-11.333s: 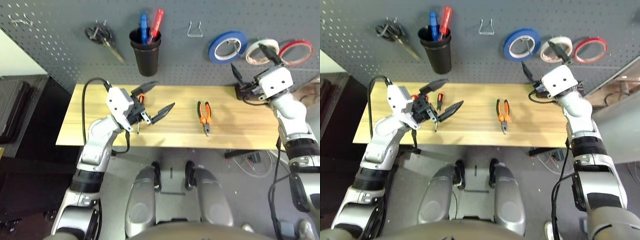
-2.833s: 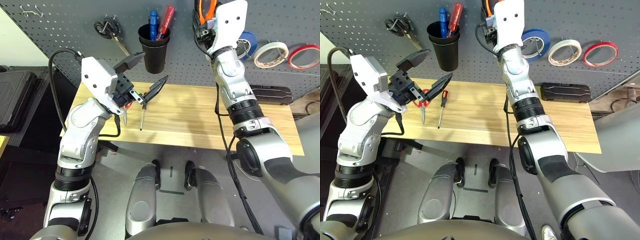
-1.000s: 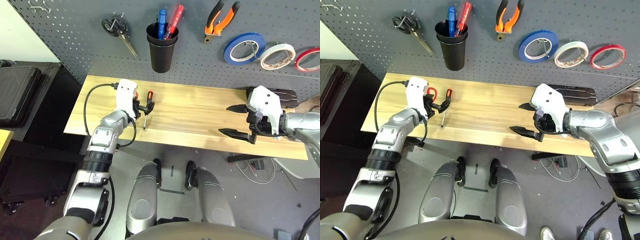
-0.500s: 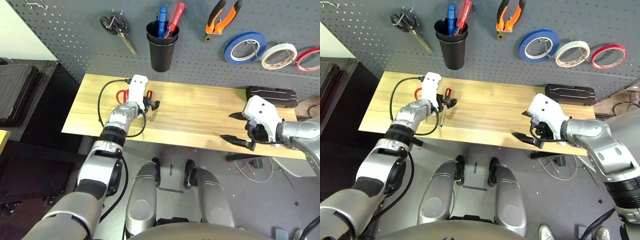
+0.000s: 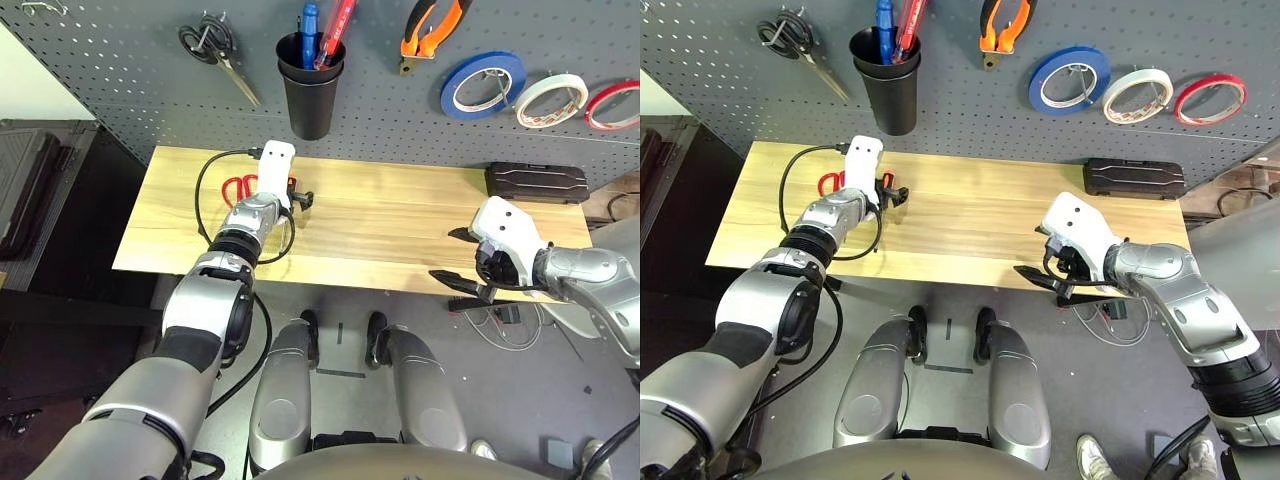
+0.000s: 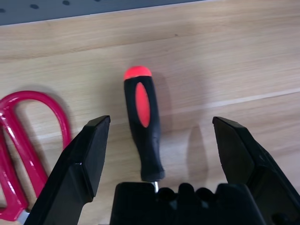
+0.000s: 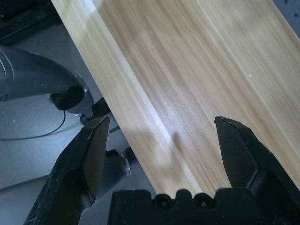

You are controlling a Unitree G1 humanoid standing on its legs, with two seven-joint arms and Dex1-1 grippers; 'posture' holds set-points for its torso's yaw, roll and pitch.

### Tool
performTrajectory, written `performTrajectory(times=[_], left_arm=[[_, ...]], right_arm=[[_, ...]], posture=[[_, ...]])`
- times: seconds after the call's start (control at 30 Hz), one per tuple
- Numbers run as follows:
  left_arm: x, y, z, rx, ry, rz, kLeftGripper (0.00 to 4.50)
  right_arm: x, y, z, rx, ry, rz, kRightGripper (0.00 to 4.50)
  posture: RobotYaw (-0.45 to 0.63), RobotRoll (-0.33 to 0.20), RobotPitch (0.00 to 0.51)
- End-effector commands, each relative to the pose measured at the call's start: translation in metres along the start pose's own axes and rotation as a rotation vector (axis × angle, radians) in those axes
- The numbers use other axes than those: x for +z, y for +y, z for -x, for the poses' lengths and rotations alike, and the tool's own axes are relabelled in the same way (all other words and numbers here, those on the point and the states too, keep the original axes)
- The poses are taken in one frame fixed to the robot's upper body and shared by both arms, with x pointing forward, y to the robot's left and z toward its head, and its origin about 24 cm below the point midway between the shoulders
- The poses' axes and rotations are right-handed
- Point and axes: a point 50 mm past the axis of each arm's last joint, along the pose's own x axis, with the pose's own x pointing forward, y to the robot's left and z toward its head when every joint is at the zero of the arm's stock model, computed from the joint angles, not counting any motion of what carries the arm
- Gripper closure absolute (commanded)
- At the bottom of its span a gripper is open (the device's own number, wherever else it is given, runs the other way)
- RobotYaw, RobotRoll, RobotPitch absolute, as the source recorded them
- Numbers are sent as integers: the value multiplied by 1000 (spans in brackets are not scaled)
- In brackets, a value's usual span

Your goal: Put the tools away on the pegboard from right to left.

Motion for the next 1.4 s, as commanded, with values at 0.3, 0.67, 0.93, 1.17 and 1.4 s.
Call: performTrajectory(times=[0.3, 0.67, 0.93, 1.17, 1.4], left_arm=[[-23, 0, -1, 3, 101, 34, 953], [-32, 0, -1, 9, 129, 46, 3925], [-21, -2, 0, -50, 58, 75, 3925], [-17, 5, 25, -153, -17, 23, 3925], [-22, 8, 87, -163, -77, 13, 3925]], right_arm=[[3, 5, 3, -20, -2, -3, 0], [6, 3, 4, -27, 0, 9, 0], [4, -1, 1, -32, 1, 12, 0], [5, -13, -8, -47, -36, -18, 0], [7, -25, -28, -57, -171, -81, 0]], posture=[[-74, 0, 381], [-70, 0, 390], [-37, 0, 377], [36, 0, 334], [134, 0, 280]])
